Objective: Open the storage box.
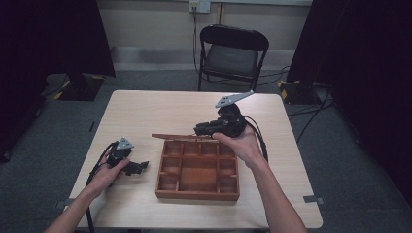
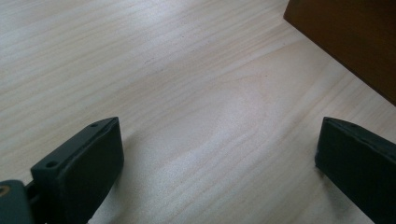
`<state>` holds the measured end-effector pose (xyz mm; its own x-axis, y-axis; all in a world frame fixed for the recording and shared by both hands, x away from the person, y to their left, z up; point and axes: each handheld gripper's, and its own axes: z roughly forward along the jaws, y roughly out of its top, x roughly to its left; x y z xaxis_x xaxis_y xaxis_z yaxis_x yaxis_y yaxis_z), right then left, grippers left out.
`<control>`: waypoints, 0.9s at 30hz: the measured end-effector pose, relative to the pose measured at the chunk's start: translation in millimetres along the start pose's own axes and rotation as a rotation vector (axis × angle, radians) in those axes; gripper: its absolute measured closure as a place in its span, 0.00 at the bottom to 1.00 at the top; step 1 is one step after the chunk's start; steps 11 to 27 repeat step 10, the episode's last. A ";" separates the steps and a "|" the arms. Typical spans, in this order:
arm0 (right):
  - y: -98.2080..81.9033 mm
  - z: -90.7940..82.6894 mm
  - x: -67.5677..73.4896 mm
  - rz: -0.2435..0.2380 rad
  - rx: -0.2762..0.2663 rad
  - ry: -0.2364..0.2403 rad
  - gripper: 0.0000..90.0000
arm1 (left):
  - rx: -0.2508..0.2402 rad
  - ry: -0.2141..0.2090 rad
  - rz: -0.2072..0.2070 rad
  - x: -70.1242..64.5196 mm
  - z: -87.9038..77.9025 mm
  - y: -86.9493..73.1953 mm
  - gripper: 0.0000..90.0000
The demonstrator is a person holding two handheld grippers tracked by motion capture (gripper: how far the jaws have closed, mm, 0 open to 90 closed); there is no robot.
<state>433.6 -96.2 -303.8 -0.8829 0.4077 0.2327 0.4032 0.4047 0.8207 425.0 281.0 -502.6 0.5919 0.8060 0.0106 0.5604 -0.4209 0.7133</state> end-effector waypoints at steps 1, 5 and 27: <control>0.0 0.0 -0.1 0.000 -0.001 0.000 0.86 | 0.000 0.000 0.000 0.0 0.0 0.0 0.01; -0.1 0.1 -0.2 -0.001 -0.001 0.000 0.87 | -0.001 0.000 0.000 0.0 0.1 0.0 0.01; -0.1 0.1 -0.5 -0.001 -0.001 0.002 0.87 | 0.001 0.000 0.001 0.1 0.0 0.0 0.01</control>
